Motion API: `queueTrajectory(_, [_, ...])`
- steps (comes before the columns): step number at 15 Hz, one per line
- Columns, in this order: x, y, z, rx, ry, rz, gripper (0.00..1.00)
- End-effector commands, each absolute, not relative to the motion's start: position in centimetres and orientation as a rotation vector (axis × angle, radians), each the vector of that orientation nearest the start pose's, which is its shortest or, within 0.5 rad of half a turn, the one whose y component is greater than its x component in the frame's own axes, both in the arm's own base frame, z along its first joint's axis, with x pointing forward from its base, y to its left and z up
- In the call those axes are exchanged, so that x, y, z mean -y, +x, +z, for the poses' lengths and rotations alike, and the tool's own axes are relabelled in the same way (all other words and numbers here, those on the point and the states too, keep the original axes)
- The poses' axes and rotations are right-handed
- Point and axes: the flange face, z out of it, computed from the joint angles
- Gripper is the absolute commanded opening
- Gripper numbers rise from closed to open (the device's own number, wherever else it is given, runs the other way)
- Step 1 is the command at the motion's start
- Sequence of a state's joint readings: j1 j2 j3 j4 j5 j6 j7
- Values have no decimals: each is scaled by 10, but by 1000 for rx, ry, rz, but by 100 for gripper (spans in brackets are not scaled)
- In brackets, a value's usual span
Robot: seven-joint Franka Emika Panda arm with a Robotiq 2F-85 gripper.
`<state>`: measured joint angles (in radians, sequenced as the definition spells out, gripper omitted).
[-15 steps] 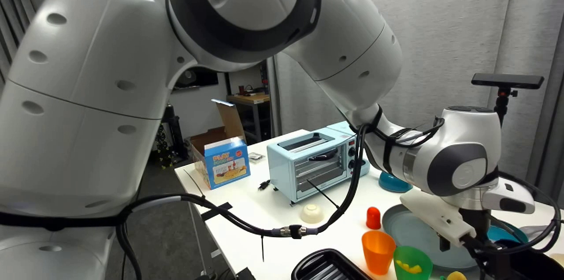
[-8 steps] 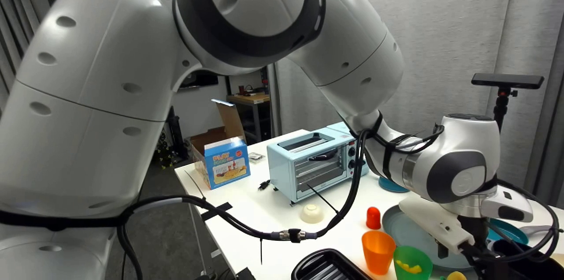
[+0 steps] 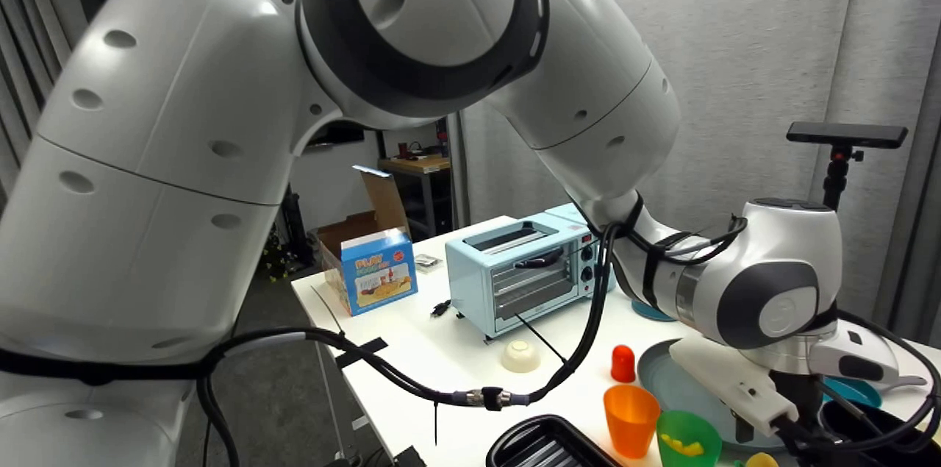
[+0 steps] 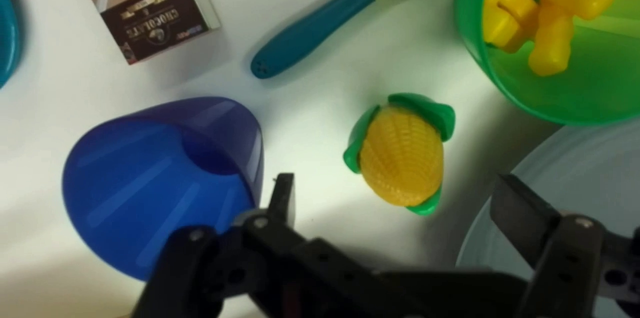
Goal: Pick the yellow and green object and the brown object and out them in the pot
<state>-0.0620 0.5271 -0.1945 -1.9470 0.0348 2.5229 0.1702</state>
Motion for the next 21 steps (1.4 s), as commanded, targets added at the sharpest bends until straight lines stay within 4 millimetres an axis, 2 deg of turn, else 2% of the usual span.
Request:
queueTrajectory(1, [158,604,214,-716,-3158,-53,100])
queueTrajectory(12, [157,604,209,-720,-3158,-33,99])
queueTrajectory(13, [156,603,208,-717,-3160,-31,75])
queueTrajectory(15, [157,605,209,-717,-3162,-32,70])
queueTrajectory(21, [158,605,209,-718,-3165,-30,24])
